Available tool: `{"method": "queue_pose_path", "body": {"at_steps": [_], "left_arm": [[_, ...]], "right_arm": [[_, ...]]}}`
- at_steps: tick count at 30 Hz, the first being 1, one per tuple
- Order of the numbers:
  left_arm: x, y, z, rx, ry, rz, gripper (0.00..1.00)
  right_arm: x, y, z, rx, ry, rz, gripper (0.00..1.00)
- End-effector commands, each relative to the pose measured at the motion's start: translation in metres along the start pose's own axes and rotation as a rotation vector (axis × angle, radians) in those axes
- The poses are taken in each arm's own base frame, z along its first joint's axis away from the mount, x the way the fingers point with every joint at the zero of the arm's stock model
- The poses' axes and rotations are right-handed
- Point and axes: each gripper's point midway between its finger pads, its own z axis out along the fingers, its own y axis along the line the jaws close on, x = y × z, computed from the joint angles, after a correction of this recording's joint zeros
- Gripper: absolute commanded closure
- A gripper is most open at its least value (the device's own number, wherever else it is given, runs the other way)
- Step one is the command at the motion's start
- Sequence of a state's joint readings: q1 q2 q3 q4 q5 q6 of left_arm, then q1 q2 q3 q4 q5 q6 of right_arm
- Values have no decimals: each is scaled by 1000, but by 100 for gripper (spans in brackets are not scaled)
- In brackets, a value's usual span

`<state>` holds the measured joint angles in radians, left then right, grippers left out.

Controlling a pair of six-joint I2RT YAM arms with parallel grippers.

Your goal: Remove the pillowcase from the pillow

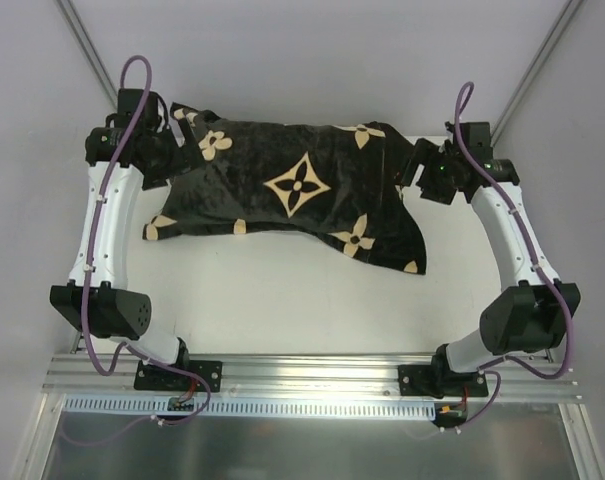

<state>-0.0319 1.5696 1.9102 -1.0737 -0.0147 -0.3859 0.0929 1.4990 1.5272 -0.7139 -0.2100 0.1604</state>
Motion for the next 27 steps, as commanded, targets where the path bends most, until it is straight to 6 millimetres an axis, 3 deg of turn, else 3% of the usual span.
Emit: {"method": "queue_pose_path", "body": {"at_steps": [1,8,11,12,14,15,17,18,19,20,21,22,24,25,27], "left_arm": [[26,-12,7,37,39,68,5],[73,-47,2,132,102,123,9],[84,-57,-5,184,113,134,12],[87,-60,-7,200,118,137,13],[90,-59,-9,205,113,141,15],[90,-60,-11,212,112,145,15],[92,-60,-13,222,112,159,16],[94,-61,-15,231,114,166,16],[95,-60,-15,230,117,171,16],[95,-60,-18,237,109,181,16],[96,-60,-20,241,107,185,16],[98,-59,-21,242,105,190,16],[99,-60,-21,244,104,206,16],[102,-63,-21,247,110,221,16],[107,-68,-20,247,115,249,17]], "right_arm": [[4,11,24,-68,4,-1,17],[4,22,81,-91,88,25,21],[33,46,110,-131,203,-14,50],[58,63,117,-150,255,-50,78],[82,88,115,-191,292,-95,99],[105,122,99,-275,317,-144,99],[137,146,84,-337,342,-191,99],[156,171,57,-388,329,-265,99],[164,176,45,-398,316,-304,99],[186,178,34,-411,336,-335,95],[188,179,26,-429,323,-334,92],[189,174,9,-460,299,-323,79],[177,158,1,-412,216,-332,51],[168,147,-14,-386,166,-341,32],[156,114,-10,-297,124,-307,25]]}}
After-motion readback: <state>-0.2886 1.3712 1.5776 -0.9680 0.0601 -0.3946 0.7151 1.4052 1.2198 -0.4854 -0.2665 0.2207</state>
